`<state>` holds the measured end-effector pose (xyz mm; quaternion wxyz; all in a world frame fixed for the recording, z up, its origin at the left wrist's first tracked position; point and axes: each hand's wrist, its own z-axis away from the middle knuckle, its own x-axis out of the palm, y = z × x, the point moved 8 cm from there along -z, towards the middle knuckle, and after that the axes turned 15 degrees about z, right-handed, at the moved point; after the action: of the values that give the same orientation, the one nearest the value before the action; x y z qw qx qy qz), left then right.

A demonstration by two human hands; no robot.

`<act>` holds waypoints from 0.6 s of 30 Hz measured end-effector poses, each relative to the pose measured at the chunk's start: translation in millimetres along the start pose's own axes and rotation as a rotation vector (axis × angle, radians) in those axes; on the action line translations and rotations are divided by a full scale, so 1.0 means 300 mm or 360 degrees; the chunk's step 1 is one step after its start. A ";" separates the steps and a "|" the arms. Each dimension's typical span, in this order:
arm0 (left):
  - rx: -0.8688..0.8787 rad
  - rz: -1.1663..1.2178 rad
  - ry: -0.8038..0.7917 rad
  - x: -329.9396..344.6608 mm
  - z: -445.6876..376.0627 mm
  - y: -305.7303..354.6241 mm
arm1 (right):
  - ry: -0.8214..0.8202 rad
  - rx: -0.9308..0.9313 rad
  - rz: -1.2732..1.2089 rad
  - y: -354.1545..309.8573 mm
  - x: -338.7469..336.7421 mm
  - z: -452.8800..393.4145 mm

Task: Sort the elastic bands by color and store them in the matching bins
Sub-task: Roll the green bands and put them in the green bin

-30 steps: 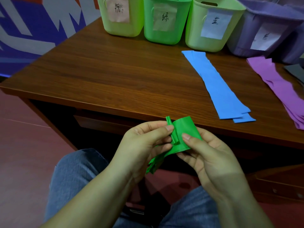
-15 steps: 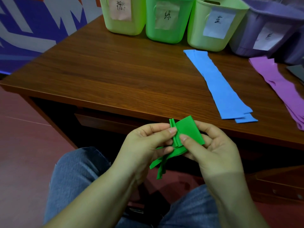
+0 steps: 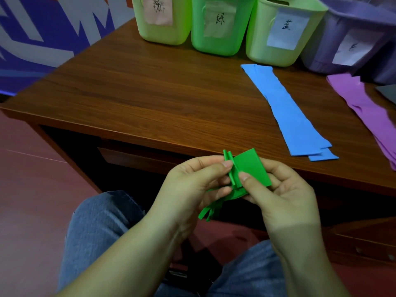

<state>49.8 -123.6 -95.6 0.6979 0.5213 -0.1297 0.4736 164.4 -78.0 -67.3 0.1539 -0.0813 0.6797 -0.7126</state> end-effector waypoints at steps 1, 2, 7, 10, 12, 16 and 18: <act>0.0011 -0.0004 0.0010 -0.003 -0.002 0.001 | 0.0000 -0.0027 0.0016 -0.006 0.000 0.003; 0.0020 -0.0007 0.0013 -0.004 -0.003 0.001 | 0.0003 -0.0048 0.0028 -0.011 0.000 0.005; 0.0045 -0.0046 0.0012 -0.009 -0.006 0.002 | 0.0013 -0.0121 0.0067 -0.023 0.002 0.009; 0.0061 -0.0077 0.0002 -0.008 -0.005 0.001 | 0.0013 -0.0158 0.0091 -0.026 0.004 0.009; 0.0060 -0.0073 0.0007 -0.009 -0.005 0.002 | 0.0009 -0.0174 0.0106 -0.027 0.005 0.011; 0.0065 -0.0067 0.0012 -0.009 -0.003 0.002 | 0.0010 -0.0206 0.0150 -0.031 0.008 0.013; 0.0069 -0.0067 0.0015 -0.010 -0.003 0.003 | 0.0011 -0.0217 0.0171 -0.033 0.010 0.014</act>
<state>47.4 -124.4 -97.6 0.6969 0.5367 -0.1050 0.4640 161.7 -82.6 -57.4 0.1835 -0.0525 0.7306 -0.6556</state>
